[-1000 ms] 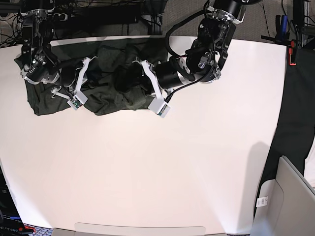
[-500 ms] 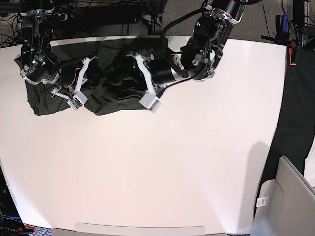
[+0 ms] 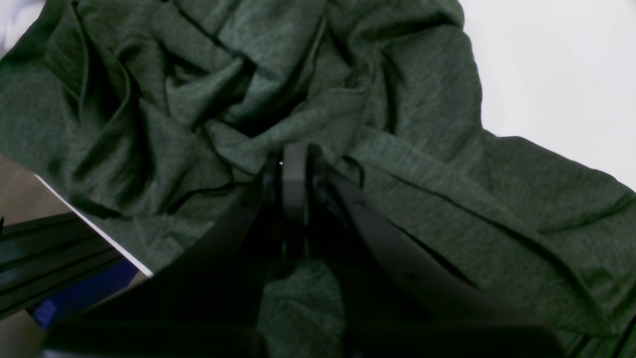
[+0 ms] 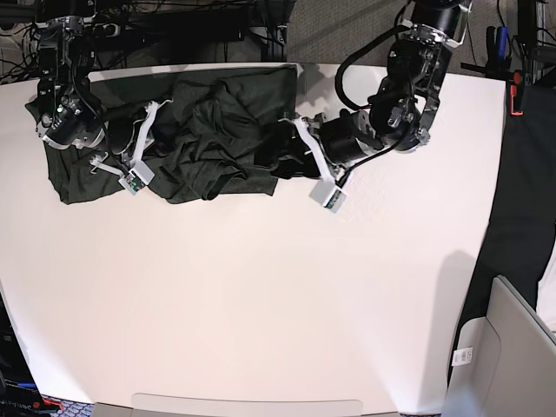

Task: Fold the T-shirt properly
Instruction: 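Lift and fold the grasped fabric with the left gripper over the body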

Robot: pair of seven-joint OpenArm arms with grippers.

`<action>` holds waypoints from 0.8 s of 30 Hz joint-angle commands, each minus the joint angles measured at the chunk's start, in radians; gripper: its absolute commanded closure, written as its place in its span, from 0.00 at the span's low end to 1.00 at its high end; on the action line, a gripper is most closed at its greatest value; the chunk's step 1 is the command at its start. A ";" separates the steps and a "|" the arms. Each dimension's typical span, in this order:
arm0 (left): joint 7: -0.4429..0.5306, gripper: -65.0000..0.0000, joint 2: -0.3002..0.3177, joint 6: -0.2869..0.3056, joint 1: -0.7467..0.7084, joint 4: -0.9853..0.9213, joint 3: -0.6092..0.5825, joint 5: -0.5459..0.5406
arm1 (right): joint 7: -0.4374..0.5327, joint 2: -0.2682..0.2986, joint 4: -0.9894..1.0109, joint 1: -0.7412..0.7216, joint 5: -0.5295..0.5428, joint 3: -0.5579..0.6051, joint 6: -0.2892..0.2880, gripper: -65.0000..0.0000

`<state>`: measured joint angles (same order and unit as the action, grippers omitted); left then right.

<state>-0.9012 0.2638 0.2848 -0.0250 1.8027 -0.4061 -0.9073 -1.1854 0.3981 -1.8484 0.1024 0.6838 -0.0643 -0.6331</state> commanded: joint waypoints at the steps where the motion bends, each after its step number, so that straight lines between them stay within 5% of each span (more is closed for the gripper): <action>1: 0.018 0.70 -0.001 0.011 0.009 0.006 -0.004 0.012 | 0.015 0.011 -0.015 -0.014 0.015 -0.009 -0.006 1.00; 10: 0.024 0.79 -0.008 0.011 -0.080 -0.077 -0.035 0.119 | 0.015 0.011 -0.015 -0.011 0.017 -0.009 -0.006 1.00; 24: 0.169 0.79 -0.036 0.011 -0.056 -0.097 -0.285 0.124 | 0.014 -0.008 -0.017 -0.010 0.017 -0.009 -0.006 1.00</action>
<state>-0.7647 0.2272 0.2859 -0.0990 1.6817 -0.6971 -0.7700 -1.1858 0.3763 -1.8484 0.1032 0.6861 -0.0643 -0.6334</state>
